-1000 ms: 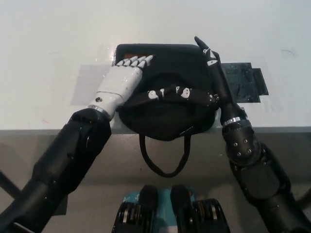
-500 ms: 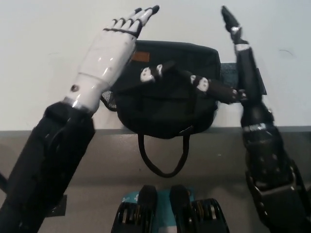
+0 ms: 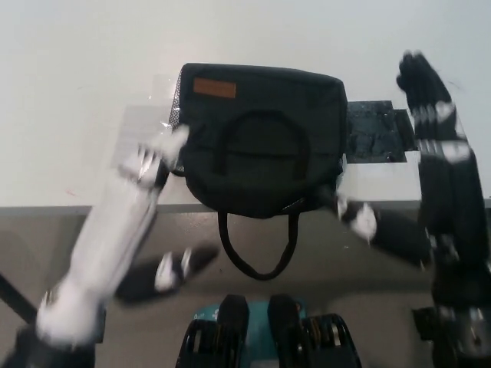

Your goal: A soft travel bag is kept infront of the robot in the middle of the desk and the robot uses both its hands to press it to reduce its size

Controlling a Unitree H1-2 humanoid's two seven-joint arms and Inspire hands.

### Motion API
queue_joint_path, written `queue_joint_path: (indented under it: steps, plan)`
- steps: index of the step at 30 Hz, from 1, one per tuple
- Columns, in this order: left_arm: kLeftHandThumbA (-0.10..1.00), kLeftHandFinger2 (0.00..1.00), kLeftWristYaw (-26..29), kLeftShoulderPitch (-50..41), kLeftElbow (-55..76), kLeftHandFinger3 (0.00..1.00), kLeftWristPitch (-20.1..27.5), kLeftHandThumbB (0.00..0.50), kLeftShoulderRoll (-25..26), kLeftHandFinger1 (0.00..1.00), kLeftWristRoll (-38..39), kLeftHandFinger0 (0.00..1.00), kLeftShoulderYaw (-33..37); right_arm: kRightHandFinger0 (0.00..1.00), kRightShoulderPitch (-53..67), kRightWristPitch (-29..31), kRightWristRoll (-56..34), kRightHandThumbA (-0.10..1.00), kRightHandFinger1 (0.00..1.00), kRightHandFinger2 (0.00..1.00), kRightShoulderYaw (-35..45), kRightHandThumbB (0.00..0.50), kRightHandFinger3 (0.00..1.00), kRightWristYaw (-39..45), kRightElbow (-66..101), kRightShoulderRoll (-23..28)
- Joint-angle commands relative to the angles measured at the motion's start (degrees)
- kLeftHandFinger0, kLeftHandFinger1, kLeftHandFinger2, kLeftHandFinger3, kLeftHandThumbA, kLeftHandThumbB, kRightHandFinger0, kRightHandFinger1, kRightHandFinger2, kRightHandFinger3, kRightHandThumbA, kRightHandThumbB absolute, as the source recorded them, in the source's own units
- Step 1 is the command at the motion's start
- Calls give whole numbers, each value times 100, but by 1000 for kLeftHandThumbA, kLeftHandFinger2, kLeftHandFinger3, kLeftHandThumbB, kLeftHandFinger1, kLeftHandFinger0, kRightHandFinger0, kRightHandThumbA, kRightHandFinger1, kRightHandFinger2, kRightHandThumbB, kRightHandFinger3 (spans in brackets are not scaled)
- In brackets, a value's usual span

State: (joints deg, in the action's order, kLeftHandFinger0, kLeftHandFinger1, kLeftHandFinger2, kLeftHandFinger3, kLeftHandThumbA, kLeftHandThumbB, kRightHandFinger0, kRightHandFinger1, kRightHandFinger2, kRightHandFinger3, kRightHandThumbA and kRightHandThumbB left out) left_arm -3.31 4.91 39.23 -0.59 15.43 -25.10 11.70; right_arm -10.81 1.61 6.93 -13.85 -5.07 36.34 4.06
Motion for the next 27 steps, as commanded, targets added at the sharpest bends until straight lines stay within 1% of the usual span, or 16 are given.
queue_joint_path:
  steps: [1,3,5,6,7,8,9,10,12,14,15,17,18,20,23,27]
  plan:
    - [1000,1000,404,-1162,361,1000,943,315,-118,1000,1070,1000,-168,1000,774,314,-192,1000,1000,1000,-227,202,1000,416,442,161]
    - [1000,1000,422,-1478,102,1000,1310,273,-121,1000,1183,1000,-211,1000,1084,560,-165,1000,1000,1000,-179,195,1000,391,188,219]
    - [1000,1000,407,-1561,-249,1000,1610,271,-119,1000,1362,1000,-309,1000,1216,800,-35,1000,1000,1000,-92,190,1000,322,-158,203]
    - [1000,1000,373,-1775,-432,1000,1623,298,-142,1000,1497,1000,-335,1000,1390,1126,-5,1000,1000,1000,-63,145,1000,271,-454,227]
    - [1000,1000,375,-1850,-549,1000,1695,299,-179,1000,1482,1000,-359,1000,1452,1297,28,1000,1000,1000,-23,125,1000,222,-632,223]
    - [1000,1000,420,-2002,-801,1000,1845,289,-234,1000,1456,1000,-418,1000,1513,1689,72,1000,1000,1000,24,106,1000,134,-1111,217]
    - [1000,1000,415,-2041,-895,1000,1902,290,-259,1000,1461,1000,-443,1000,1521,1803,63,1000,1000,1000,45,113,1000,117,-1285,204]
    - [1000,1000,396,-2007,-1082,1000,1922,295,-252,1000,1485,1000,-516,1000,1436,1889,21,1000,1000,1000,96,144,1000,71,-1639,128]
    - [1000,1000,388,-2026,-1364,1000,1942,293,-277,1000,1493,1000,-585,1000,1404,1881,-77,1000,1000,1000,187,170,1000,27,-2042,37]
    - [1000,1000,369,-2110,-1682,1000,2027,248,-304,1000,1662,1000,-649,1000,1388,1931,70,1000,1000,1000,275,194,1000,-96,-2489,-61]
    - [1000,1000,377,-2071,-1810,1000,2079,239,-331,1000,1643,1000,-676,1000,1348,1959,80,1000,1000,1000,307,205,1000,-103,-2647,-84]
    - [1000,1000,420,-2019,-2197,1000,2271,227,-400,1000,1511,1000,-733,1000,1355,2022,142,1000,1000,1000,341,198,1000,-95,-3001,-103]
    - [1000,1000,562,-1972,-2537,1000,2423,211,-455,1000,1213,1000,-797,1000,1385,2123,194,1000,1000,1000,324,178,1000,-79,-3368,-104]
    - [1000,1000,569,-1827,-2826,1000,2511,220,-482,1000,1183,1000,-857,1000,1291,2179,103,1000,1000,1000,364,179,1000,-44,-3681,-155]
    - [1000,1000,619,-1738,-3325,1000,2578,277,-594,1000,1237,1000,-940,1000,1231,2327,-162,1000,1000,1000,444,190,1000,-12,-4171,-311]
    - [1000,1000,775,-1699,-3822,1000,2752,270,-741,1000,1294,1000,-1004,1000,1388,2337,-323,1000,1000,1000,513,146,1000,-20,-4294,-547]
